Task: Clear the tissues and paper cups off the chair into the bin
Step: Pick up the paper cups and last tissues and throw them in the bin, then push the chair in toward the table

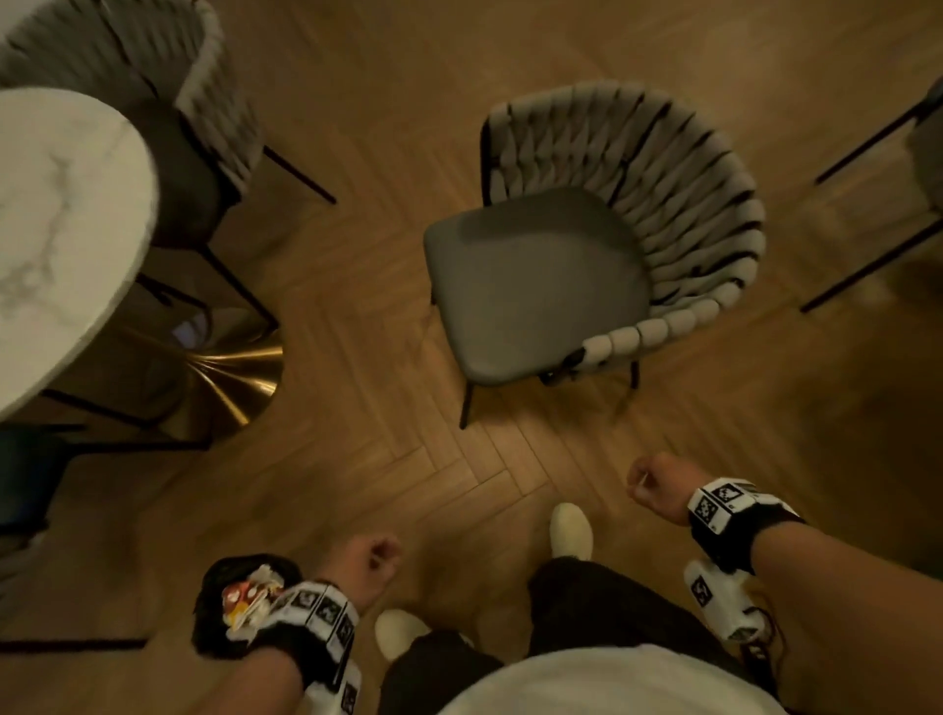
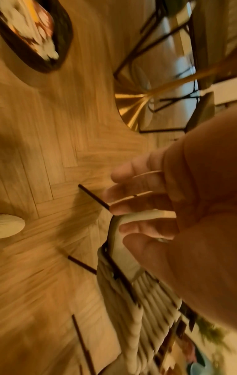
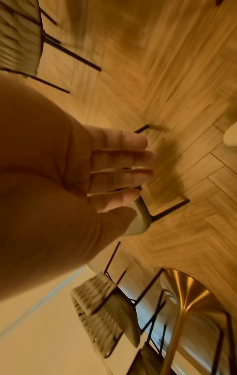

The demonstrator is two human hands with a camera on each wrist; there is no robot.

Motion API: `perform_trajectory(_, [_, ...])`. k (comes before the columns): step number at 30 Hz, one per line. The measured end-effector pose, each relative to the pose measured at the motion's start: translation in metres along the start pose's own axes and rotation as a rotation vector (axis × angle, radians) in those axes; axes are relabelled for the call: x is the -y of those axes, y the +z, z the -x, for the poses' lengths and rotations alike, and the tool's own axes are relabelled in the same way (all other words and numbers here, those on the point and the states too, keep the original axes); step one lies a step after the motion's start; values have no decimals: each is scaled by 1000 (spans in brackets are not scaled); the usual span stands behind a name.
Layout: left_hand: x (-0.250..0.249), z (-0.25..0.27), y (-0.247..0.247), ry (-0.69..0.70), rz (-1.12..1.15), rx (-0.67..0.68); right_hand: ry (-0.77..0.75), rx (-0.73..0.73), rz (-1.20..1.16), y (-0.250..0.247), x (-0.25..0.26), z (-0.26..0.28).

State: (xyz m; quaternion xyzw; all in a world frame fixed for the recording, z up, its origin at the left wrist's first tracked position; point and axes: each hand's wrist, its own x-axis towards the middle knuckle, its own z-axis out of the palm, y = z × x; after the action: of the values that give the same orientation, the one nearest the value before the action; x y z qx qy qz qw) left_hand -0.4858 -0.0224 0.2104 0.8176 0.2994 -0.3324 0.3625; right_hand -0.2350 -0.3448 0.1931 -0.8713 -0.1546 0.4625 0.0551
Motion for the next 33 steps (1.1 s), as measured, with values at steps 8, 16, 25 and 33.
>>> perform_trajectory(8, [-164, -64, 4, 130, 40, 5, 25, 17, 6, -68, -87, -11])
perform_trajectory(16, [-255, -142, -3, 297, 56, 5, 44, 19, 166, -165, -110, -43])
perform_trajectory(25, [-371, -213, -21, 232, 162, -1, -180, -31, 328, -332, -120, -133])
perform_trajectory(33, [-542, -299, 68, -59, 598, -230, -657, 146, 953, -486, -137, -298])
